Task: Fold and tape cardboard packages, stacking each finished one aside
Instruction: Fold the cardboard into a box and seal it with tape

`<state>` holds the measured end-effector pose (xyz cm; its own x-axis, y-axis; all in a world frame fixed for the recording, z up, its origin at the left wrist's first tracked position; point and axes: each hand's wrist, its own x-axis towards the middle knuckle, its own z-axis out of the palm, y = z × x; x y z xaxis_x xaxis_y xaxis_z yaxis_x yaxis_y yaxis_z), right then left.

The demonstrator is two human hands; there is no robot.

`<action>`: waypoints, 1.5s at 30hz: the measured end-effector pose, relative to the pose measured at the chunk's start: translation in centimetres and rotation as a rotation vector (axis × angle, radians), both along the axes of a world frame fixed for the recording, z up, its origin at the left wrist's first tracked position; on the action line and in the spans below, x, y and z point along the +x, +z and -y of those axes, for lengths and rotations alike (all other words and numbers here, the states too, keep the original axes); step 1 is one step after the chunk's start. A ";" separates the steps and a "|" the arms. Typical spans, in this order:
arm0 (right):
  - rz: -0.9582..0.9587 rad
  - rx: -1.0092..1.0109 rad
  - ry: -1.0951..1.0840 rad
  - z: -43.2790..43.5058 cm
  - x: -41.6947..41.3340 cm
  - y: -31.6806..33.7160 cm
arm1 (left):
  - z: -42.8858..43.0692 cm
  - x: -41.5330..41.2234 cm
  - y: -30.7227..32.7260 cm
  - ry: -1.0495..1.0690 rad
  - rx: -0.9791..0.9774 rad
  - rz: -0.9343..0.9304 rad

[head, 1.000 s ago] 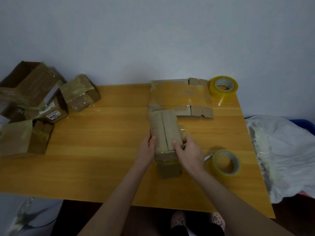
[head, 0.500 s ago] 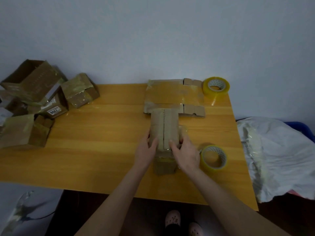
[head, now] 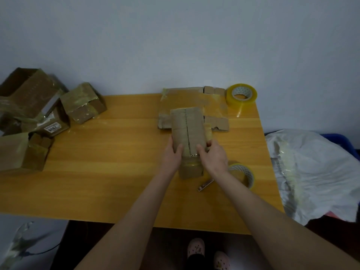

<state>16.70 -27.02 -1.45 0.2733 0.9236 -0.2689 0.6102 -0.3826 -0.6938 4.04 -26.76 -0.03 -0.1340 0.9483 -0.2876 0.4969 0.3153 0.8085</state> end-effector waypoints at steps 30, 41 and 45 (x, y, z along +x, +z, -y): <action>-0.161 -0.101 0.174 0.4 2.8 0.9 | -1.1 0.3 0.4 -0.018 0.015 -0.194; 0.439 -0.291 0.262 6.9 8.1 -2.3 | 2.1 0.1 -0.6 -0.387 0.250 -0.727; 0.620 -0.411 0.419 7.5 8.1 -4.0 | 1.3 -0.8 -0.4 -0.423 0.244 -0.777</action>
